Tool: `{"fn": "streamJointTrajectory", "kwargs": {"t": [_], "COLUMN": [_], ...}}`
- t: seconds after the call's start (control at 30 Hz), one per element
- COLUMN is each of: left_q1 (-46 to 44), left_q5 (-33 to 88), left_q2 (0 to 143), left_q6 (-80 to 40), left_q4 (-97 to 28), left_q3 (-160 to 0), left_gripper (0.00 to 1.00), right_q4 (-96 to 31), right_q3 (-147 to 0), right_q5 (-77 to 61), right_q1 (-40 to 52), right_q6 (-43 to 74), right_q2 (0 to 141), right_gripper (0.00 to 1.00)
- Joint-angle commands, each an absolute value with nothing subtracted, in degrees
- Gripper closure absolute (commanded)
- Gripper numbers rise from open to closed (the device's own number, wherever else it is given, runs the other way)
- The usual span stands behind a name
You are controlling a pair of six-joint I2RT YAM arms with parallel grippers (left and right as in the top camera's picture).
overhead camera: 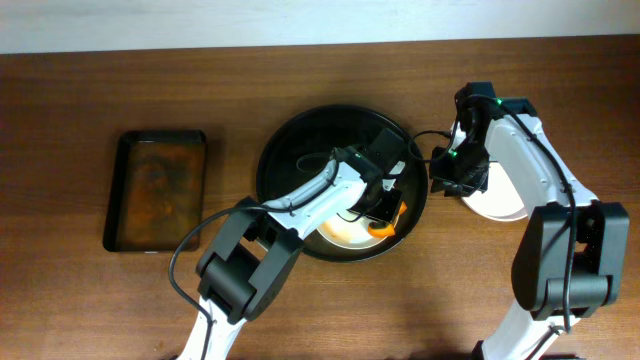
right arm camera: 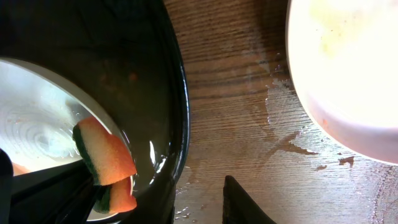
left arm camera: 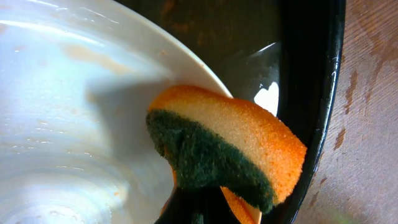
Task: Clean dirty plates on tray and stack at the side
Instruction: 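Scrub the tilted plate's underside with the sponge in the left gripper, then carry the last plate with the right gripper onto the side stack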
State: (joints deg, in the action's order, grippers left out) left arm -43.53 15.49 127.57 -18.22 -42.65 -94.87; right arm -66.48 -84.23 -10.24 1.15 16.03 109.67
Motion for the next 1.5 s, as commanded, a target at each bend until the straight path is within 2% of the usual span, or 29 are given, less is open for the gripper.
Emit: {"fn": "streamJointTrajectory", "kwargs": {"t": [0.0,0.3,0.6,0.7,0.73,0.8,0.93,1.33,1.47], "left_q1": [-43.7,-39.2,-32.1,-29.1,-27.5,-25.6,-21.6,-15.6,-15.2], "left_q5": [12.5,11.7,9.1,8.8,7.6,7.0,7.0,7.0,7.0], "left_q2": [132.8,125.4,116.6,115.6,114.8,113.8,112.2,112.0,112.0], "left_q6": [-18.8,-17.8,-17.7,-17.7,-17.7,-17.7,-17.7,-17.7,-17.7], "left_q4": [-43.0,-49.5,-52.8,-55.1,-56.1,-56.8,-58.6,-63.9,-64.2], "left_q3": [-93.8,-101.8,-102.7,-102.7,-102.7,-102.7,-102.7,-102.7,-102.7], "left_gripper": [0.99,0.99,0.99,0.99,0.99,0.99,0.99,0.99,0.99], "right_q4": [-66.9,-67.3,-67.3,-67.0,-66.8,-66.6,-65.4,-61.6,-61.5], "right_q3": [-85.4,-85.4,-85.4,-85.4,-85.4,-85.4,-85.4,-84.2,-84.2], "right_q5": [-10.8,-10.8,-10.9,-14.4,-16.3,-17.0,-16.6,-11.9,-13.0], "right_q1": [0.7,0.7,0.8,1.2,2.0,3.4,7.1,11.4,11.8], "right_q6": [15.4,15.2,13.7,9.7,7.9,6.3,6.2,10.1,10.1], "right_q2": [107.7,107.7,107.7,107.7,107.7,107.8,109.1,117.3,120.3], "right_gripper": [0.73,0.73,0.73,0.73,0.72,0.65,0.63,0.64,0.71]}}
